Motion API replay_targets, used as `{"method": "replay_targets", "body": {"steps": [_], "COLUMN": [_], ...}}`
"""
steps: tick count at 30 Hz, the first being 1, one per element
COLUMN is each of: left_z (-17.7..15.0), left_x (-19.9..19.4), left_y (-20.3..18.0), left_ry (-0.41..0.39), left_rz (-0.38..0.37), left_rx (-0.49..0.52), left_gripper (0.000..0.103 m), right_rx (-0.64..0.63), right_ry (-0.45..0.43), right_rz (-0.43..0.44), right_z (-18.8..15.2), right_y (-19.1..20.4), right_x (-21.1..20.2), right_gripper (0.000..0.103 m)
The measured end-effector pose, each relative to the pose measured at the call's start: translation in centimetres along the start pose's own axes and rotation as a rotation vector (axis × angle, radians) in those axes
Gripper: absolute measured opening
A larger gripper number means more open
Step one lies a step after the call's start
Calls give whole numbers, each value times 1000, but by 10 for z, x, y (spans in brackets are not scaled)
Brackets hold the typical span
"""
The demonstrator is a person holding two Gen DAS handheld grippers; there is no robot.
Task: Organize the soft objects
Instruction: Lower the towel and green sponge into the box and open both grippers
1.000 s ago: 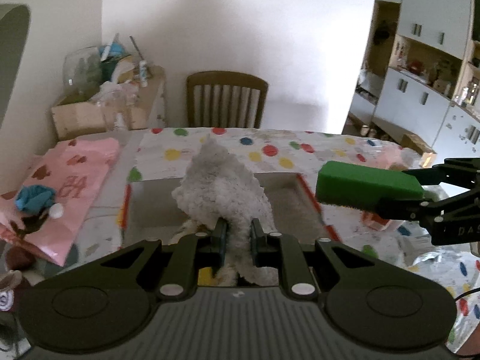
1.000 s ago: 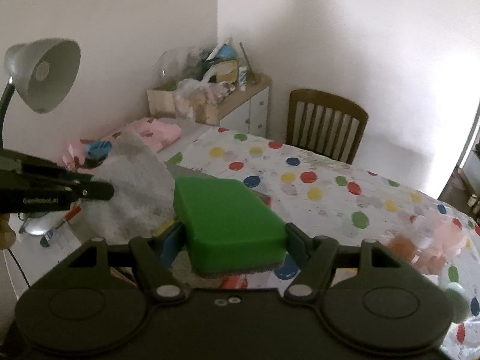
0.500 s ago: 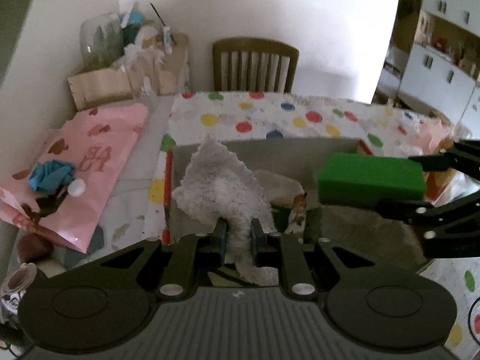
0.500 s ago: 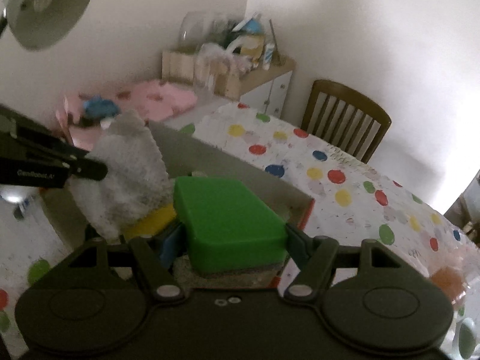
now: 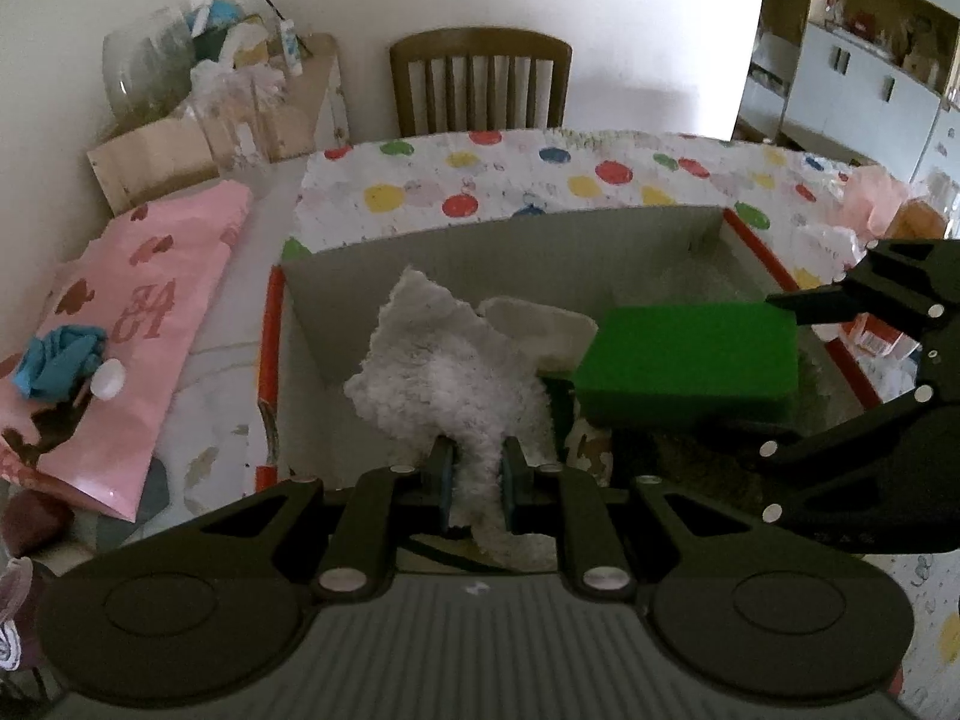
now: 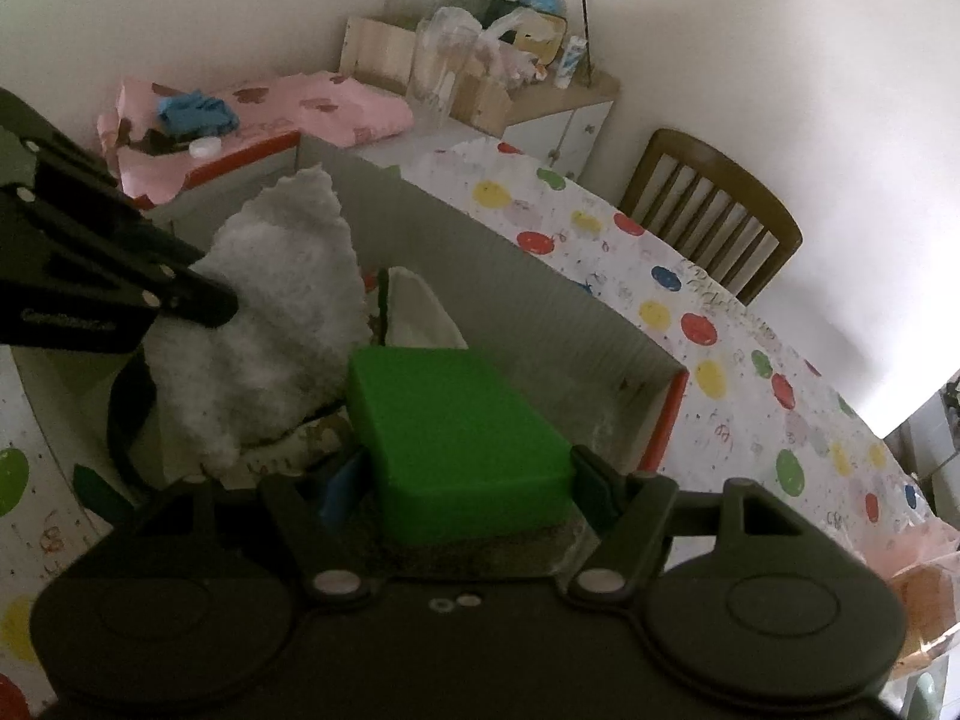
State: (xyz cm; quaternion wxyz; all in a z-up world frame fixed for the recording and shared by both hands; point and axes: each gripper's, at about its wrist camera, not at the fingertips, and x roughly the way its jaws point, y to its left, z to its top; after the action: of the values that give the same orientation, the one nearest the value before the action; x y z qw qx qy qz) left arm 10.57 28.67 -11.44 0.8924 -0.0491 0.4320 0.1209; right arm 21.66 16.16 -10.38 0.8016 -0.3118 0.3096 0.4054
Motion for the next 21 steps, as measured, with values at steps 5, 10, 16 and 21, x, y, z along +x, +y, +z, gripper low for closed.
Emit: {"method": "replay_targets", "body": {"steps": [5,10,16,21], "left_z": [-2,-3,-2,-2], "left_x": [9,14,12,7], "left_y": [-1,0,2,1], "left_ry": [38,64,74,72], "left_rz": [1,-3,7,17], "left_rx": [12,-2,-16,-16], "left_gripper": [15,15,21,26], "right_rx": [-43,-44,-46,-24], "right_ry": [13,29,22,-6], "right_rz": [-9,1,8,28], "right_z": [0,0,0,-3], "right_y": [4,4,4,-1], "right_x": [3,3,-6,-19], "right_gripper": [73,75,77,82]}}
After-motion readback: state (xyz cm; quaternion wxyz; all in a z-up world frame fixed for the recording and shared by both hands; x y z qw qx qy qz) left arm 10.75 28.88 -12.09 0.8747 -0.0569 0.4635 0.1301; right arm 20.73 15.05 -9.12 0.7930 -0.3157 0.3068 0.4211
